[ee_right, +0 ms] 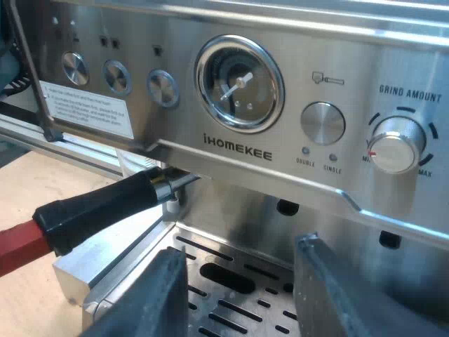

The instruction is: Put the handle in the coffee machine

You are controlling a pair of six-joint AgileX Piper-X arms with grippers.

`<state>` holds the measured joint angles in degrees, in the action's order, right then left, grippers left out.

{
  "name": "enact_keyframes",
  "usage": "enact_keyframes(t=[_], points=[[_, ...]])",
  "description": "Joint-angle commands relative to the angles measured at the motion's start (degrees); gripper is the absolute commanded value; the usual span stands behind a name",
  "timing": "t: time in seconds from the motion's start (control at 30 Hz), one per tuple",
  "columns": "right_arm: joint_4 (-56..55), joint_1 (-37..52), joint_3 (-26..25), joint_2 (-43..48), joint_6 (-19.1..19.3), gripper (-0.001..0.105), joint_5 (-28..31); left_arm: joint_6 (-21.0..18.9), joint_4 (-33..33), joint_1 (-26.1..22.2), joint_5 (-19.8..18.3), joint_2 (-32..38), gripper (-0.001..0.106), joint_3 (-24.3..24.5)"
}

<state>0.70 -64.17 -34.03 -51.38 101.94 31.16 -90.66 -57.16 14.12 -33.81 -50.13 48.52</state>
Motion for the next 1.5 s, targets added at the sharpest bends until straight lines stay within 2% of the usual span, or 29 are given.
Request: enact_keyframes(t=[0.03,0.2,0.4,0.5,0.63,0.7,0.87,1.03,1.23,1.27,1.5], points=[[0.4,-0.2,-0.7,0.5,0.8,0.039,-0.4,-0.4,0.2,0.4,-1.2,0.7,0.001,0.0],[0.4,-0.2,-0.7,0.5,0.8,0.039,-0.4,-0.4,0.2,0.4,-2.6,0.6,0.001,0.7],[0.4,-0.2,-0.7,0.5,0.8,0.039,-2.3,-0.4,0.5,-0.1,-2.4,2.7,0.001,2.8],[0.4,-0.2,-0.7,0.5,0.8,0.039,-7.8,-0.4,-0.1,-0.2,1.3,3.5,0.001,4.6],[0.4,-0.4,-1.2,0.5,0.8,0.039,-10.3,2.2,-0.8,-0.5,3.9,3.5,0.001,5.8],[0.4,-1.5,-1.9,0.5,1.4,0.039,-10.4,2.2,-0.8,-1.5,5.3,3.5,0.001,6.0],[0.4,-5.2,-3.7,0.5,2.0,0.039,-10.4,2.2,-0.8,-4.7,5.3,3.5,0.001,6.0],[-4.2,-8.3,-6.0,0.5,2.0,0.039,-9.0,2.3,-0.8,-6.2,5.5,3.5,0.001,6.0],[-9.7,-9.8,-8.2,0.5,-0.3,0.039,-8.9,5.6,-0.8,-6.2,10.1,3.3,0.001,6.0],[-10.4,-9.8,-8.3,0.5,-0.4,0.039,-8.9,5.9,-0.8,-6.2,11.3,2.9,0.001,6.0],[-11.3,-9.8,-8.3,0.5,-0.6,0.039,-8.9,6.1,-0.6,-6.2,11.3,-4.1,0.001,5.7]])
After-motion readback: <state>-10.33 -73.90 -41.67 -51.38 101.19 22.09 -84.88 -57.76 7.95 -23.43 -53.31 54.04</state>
